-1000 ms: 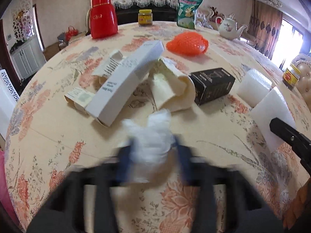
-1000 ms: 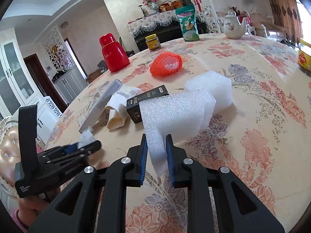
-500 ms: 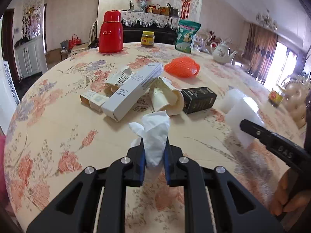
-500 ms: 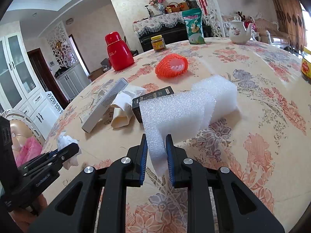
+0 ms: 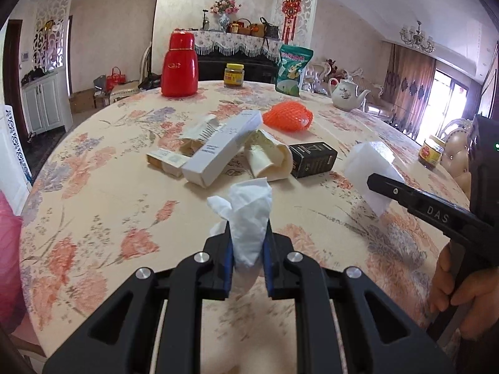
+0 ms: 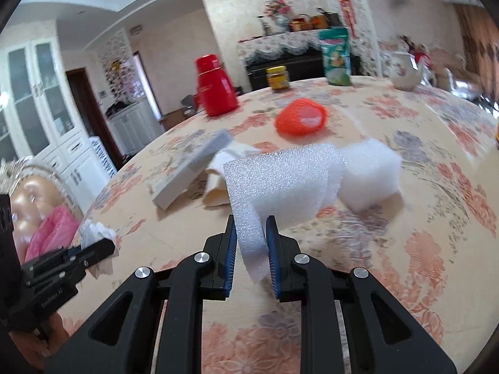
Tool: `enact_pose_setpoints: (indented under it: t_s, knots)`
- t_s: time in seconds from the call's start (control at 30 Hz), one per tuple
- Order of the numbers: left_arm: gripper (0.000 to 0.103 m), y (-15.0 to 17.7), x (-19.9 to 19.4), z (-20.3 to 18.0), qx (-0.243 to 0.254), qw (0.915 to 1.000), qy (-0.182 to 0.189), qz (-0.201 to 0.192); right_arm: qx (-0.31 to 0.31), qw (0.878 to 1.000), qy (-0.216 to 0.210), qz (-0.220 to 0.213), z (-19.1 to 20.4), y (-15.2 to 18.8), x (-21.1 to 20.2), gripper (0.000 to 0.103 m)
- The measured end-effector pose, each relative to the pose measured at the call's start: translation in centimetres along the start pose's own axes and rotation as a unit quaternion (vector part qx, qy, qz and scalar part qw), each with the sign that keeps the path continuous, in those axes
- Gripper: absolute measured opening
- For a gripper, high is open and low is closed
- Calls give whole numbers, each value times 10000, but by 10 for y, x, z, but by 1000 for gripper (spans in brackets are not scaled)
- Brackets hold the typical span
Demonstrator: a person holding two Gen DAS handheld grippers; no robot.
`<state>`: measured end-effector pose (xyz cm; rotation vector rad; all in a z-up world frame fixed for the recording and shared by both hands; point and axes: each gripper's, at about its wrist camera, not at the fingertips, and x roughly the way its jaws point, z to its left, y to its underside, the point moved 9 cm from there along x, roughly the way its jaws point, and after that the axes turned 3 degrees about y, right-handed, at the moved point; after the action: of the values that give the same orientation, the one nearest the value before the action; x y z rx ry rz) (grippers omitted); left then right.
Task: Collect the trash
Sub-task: 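Carry the tissue and foam sheet to the pink bin and release both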
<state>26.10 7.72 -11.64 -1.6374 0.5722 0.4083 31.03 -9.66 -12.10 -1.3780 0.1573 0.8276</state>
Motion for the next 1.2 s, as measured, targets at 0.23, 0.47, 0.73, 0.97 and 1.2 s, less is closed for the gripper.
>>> enact_pose_setpoints:
  t_s: [0.23,0.47,0.73,0.97,1.2]
  knots:
    - [15,6,-31,32,-24,9995,-174,-259,-516,9976,-354,293,49,16,0,19]
    - [16,12,-56,64,-148,9981,-306,-517,-835,9931,-714,406,92,26,-9,20]
    - [16,23,-75,103,-352,9958,-556,-634,-1171,9858,-1004,664,141,47,-3,20]
    - [16,27,-103,141,-448,9923,-868,-756,-1684,9738,-1336,741,207,55,8,20]
    - [17,27,-151,188,-426,9842,-1430,-957,-2203,9559,-1833,644,284,51,15,20]
